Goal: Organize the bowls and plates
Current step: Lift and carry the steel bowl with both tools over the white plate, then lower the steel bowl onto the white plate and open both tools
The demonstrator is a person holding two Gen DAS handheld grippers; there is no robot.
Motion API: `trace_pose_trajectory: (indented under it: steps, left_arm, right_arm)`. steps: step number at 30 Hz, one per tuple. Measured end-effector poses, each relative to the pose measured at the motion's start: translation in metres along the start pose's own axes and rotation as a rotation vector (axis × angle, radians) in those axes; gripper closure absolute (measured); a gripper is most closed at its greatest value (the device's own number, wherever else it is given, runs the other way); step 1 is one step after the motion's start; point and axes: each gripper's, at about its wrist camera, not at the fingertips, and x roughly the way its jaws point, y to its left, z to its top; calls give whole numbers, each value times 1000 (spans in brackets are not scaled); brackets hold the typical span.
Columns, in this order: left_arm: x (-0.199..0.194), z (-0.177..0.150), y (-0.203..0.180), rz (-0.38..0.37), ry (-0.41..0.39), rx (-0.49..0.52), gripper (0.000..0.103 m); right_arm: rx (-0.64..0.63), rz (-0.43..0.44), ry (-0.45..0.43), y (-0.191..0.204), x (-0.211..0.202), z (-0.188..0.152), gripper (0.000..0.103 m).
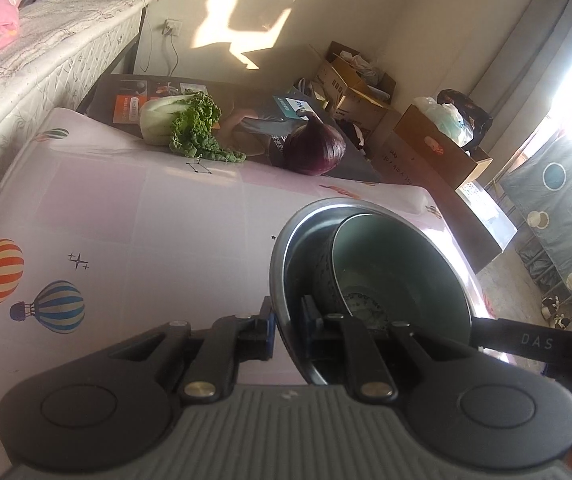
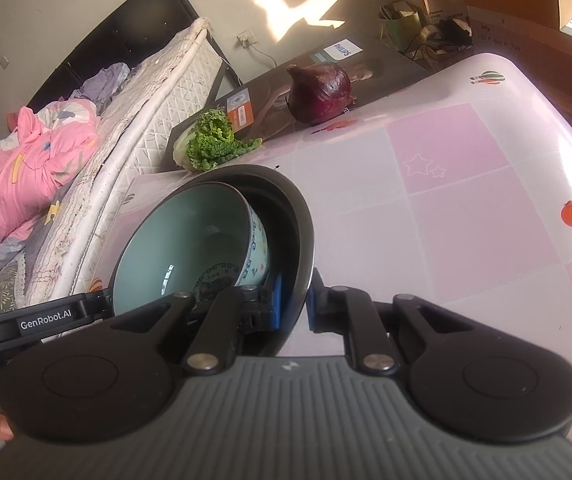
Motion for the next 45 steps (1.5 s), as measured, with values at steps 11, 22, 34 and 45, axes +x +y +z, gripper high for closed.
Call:
trace_pose_trajectory:
  steps: [11, 22, 34, 45]
  left_arm:
    - [-58, -15, -14, -21, -43, -13, 91]
    - [-111, -65, -16, -26, -27, -13, 91]
    - [-96, -120, -4, -8, 79, -8, 91]
    - [-88, -132, -1, -11, 123, 28, 89]
  right_arm:
    - [-3, 10, -27, 20, -55, -14, 91]
    - [27, 22, -4, 33, -116, -76, 91]
    - [93, -5, 87, 10, -113, -154, 91]
    - [-20, -53, 65, 20, -110, -165, 90]
